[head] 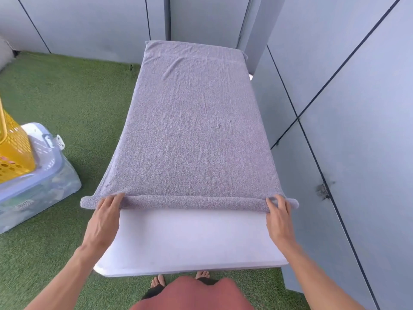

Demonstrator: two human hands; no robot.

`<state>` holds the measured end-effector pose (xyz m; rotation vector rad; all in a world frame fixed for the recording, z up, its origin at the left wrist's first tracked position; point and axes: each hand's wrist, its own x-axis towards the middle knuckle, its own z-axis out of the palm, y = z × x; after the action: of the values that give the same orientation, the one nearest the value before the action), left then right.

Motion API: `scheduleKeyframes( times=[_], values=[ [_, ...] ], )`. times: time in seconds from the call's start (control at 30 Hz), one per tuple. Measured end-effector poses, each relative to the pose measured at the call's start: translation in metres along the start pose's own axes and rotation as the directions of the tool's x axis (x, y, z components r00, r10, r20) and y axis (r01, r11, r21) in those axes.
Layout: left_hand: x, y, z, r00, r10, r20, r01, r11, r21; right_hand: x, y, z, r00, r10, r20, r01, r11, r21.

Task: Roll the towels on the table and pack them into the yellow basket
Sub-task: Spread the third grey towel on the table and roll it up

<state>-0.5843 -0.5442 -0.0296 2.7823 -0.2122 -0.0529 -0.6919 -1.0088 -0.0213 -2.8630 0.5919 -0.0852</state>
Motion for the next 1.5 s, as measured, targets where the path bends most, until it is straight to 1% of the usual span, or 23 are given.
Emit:
scheduleKeyframes(
  times=[0.1, 0.23, 0.33, 0.37, 0.43, 0.47, 0.53, 0.57, 0.6, 0.63, 0.7, 0.73, 0.8, 0.9, 1.0, 1.07, 1.13, 1.2, 1.23, 1.27, 1.33, 1.43, 1.5],
  values=[
    [-0.001, 0.004, -0.013, 1.000, -0.001, -0.017, 0.001, 1.000, -0.018, 0.005, 0.004, 0.000, 1.000, -0.011, 0.013, 0.011, 0.999, -0.044],
    [-0.012, -0.009, -0.014, 0.998, 0.020, 0.055, -0.023, 0.998, 0.056, -0.010, 0.013, -0.005, 0.996, -0.044, 0.080, 0.050, 0.996, -0.070],
    [-0.005, -0.021, -0.021, 0.979, -0.034, 0.203, 0.031, 0.999, 0.019, -0.017, 0.021, -0.019, 0.980, -0.034, 0.198, 0.017, 0.996, 0.089],
    [0.002, -0.025, -0.023, 0.961, -0.063, 0.268, 0.073, 0.997, -0.030, -0.013, 0.024, -0.026, 0.970, -0.013, 0.242, -0.030, 0.984, 0.173],
    [0.017, -0.028, -0.029, 0.930, -0.110, 0.351, 0.171, 0.974, -0.146, 0.002, 0.026, -0.040, 0.937, 0.091, 0.337, -0.205, 0.925, 0.320],
    [0.024, -0.024, -0.031, 0.934, -0.123, 0.336, 0.193, 0.964, -0.185, 0.011, 0.026, -0.043, 0.921, 0.139, 0.364, -0.281, 0.884, 0.373],
    [0.027, -0.015, -0.031, 0.971, -0.147, 0.190, 0.183, 0.964, -0.191, 0.020, 0.020, -0.044, 0.930, 0.189, 0.315, -0.318, 0.844, 0.433],
    [0.024, -0.009, -0.030, 0.988, -0.127, 0.086, 0.139, 0.979, -0.148, 0.019, 0.016, -0.041, 0.952, 0.185, 0.245, -0.276, 0.866, 0.418],
    [0.016, -0.004, -0.029, 0.997, -0.078, 0.000, 0.078, 0.994, -0.081, 0.015, 0.014, -0.038, 0.975, 0.163, 0.151, -0.206, 0.918, 0.338],
    [0.007, -0.001, -0.027, 0.998, -0.018, -0.065, 0.017, 1.000, -0.014, 0.007, 0.010, -0.034, 0.991, 0.121, 0.049, -0.129, 0.974, 0.187],
    [-0.013, -0.002, -0.018, 0.989, 0.083, -0.124, -0.074, 0.994, 0.076, -0.016, 0.007, -0.023, 0.996, -0.007, -0.088, -0.004, 0.993, -0.119],
    [-0.021, -0.004, -0.011, 0.987, 0.112, -0.118, -0.099, 0.989, 0.106, -0.027, 0.005, -0.018, 0.993, -0.060, -0.105, 0.039, 0.981, -0.190],
    [-0.031, -0.005, -0.001, 0.990, 0.124, -0.067, -0.114, 0.985, 0.127, -0.040, 0.004, -0.006, 0.989, -0.117, -0.088, 0.097, 0.974, -0.205],
    [-0.019, -0.005, 0.003, 0.994, 0.101, -0.037, -0.097, 0.991, 0.092, -0.028, 0.009, 0.003, 0.993, -0.111, -0.041, 0.105, 0.986, -0.132],
    [0.005, -0.005, -0.004, 0.998, 0.063, 0.024, -0.064, 0.996, 0.068, -0.003, 0.007, -0.004, 0.994, -0.052, 0.099, 0.055, 0.998, -0.028],
    [0.014, -0.007, -0.009, 0.995, 0.063, 0.072, -0.068, 0.995, 0.072, 0.006, 0.009, -0.012, 0.984, -0.020, 0.176, 0.030, 0.998, -0.055],
    [0.011, -0.011, -0.014, 0.992, 0.033, 0.118, -0.041, 0.997, 0.067, 0.007, 0.016, -0.021, 0.970, -0.035, 0.239, 0.060, 0.993, -0.098],
    [0.004, -0.012, -0.021, 0.978, -0.036, 0.206, 0.029, 0.999, 0.037, 0.007, 0.023, -0.033, 0.943, -0.066, 0.327, 0.085, 0.995, -0.045],
    [0.004, -0.013, -0.024, 0.958, -0.083, 0.274, 0.082, 0.997, 0.014, 0.009, 0.026, -0.040, 0.923, -0.038, 0.382, 0.040, 0.999, 0.003],
    [0.006, -0.013, -0.028, 0.933, -0.126, 0.338, 0.141, 0.990, -0.020, 0.013, 0.027, -0.045, 0.893, 0.024, 0.449, -0.067, 0.995, 0.079],
    [0.014, -0.014, -0.035, 0.896, -0.158, 0.415, 0.247, 0.954, -0.170, 0.020, 0.028, -0.050, 0.849, 0.140, 0.510, -0.306, 0.917, 0.257],
    [0.022, -0.015, -0.043, 0.923, -0.189, 0.336, 0.310, 0.883, -0.353, 0.028, 0.022, -0.047, 0.867, 0.253, 0.429, -0.432, 0.812, 0.392],
    [0.016, -0.012, -0.041, 0.958, -0.233, 0.166, 0.274, 0.912, -0.303, 0.026, 0.018, -0.042, 0.916, 0.234, 0.326, -0.364, 0.827, 0.428]
  ],
)
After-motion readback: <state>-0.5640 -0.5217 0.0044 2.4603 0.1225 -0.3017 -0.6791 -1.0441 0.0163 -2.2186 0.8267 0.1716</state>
